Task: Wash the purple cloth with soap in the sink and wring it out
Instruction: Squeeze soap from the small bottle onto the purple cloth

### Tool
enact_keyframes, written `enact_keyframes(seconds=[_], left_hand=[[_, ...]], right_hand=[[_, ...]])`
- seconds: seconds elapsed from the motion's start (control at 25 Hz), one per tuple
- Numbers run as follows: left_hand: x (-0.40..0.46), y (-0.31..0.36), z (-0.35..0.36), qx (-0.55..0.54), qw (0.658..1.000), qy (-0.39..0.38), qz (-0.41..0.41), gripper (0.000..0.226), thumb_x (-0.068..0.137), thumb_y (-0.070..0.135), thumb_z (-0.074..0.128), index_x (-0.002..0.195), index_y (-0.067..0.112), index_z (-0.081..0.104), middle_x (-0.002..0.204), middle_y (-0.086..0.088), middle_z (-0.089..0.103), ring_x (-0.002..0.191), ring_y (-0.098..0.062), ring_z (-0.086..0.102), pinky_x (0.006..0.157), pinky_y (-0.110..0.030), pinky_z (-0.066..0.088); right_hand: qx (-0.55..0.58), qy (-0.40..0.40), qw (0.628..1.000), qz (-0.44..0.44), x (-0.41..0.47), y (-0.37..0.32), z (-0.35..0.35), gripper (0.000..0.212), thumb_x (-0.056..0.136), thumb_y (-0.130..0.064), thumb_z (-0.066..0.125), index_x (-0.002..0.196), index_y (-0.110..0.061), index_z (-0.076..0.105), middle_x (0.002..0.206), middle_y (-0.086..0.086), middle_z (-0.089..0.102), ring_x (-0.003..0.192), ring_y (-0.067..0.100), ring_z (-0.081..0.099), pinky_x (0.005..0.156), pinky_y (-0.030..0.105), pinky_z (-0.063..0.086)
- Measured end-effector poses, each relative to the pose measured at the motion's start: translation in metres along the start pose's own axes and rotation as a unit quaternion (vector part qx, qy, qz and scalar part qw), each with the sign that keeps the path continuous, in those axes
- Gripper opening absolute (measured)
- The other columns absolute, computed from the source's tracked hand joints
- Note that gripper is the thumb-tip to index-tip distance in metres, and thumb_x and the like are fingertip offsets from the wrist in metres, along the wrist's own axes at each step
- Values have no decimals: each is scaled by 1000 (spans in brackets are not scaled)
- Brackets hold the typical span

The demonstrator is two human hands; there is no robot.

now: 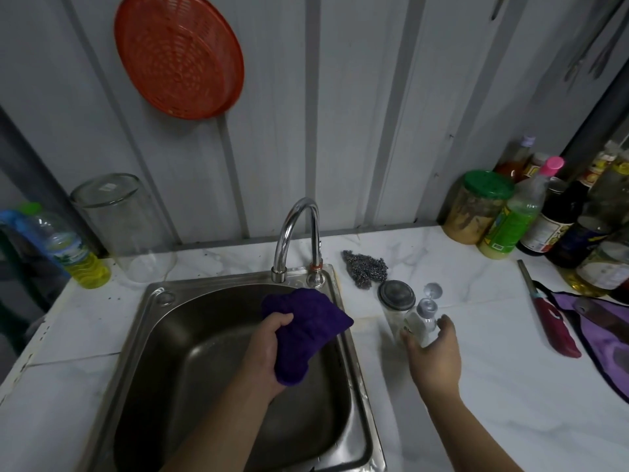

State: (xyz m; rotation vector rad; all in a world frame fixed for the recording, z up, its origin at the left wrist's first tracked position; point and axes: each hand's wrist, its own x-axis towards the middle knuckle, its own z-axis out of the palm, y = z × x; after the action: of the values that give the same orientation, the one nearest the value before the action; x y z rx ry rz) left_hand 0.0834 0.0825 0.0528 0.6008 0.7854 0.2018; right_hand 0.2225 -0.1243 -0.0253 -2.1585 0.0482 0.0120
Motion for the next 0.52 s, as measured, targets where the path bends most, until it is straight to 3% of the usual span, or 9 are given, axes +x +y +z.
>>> enact_keyframes(seconds=[0.08,0.2,0.32,0.4,0.52], left_hand=[[1,-2,2,-3,1000,-12,-5,22,92,7,54,112,8,64,85,-14,79,85,-33,68,73,-40,51],[4,-5,5,7,1000,-23,-8,23,93,7,54,114,8,64,85,-14,79,86,-33,68,73,-39,52],[5,-7,7,13,999,-31,-7,25,92,7,55,115,9,63,86,-13,80,85,-33,70,71,-39,53],[5,-9,10,12,999,-36,-11,24,93,8,54,115,8,63,85,-13,79,82,-32,71,68,-37,54],[3,-11,14,-6,999,-40,-24,21,95,7,52,112,7,63,83,-13,79,83,-33,70,66,-37,55]], right_hand=[[14,-18,1000,-9,2,-4,1,54,89,-19,73,135,-5,48,122,17,64,115,42,60,83,35,39],[20,-28,999,-8,4,0,6,52,92,-21,69,138,-9,48,128,16,64,115,41,61,87,36,41],[23,-31,999,-12,11,5,8,39,94,-20,66,130,-9,53,113,12,68,106,39,64,81,34,42],[10,-38,998,-54,14,5,6,31,93,-15,66,121,-7,56,103,6,65,101,37,64,77,31,38],[-25,-39,981,-188,11,-2,3,37,86,-3,70,122,-6,61,112,13,62,105,27,57,84,27,41]])
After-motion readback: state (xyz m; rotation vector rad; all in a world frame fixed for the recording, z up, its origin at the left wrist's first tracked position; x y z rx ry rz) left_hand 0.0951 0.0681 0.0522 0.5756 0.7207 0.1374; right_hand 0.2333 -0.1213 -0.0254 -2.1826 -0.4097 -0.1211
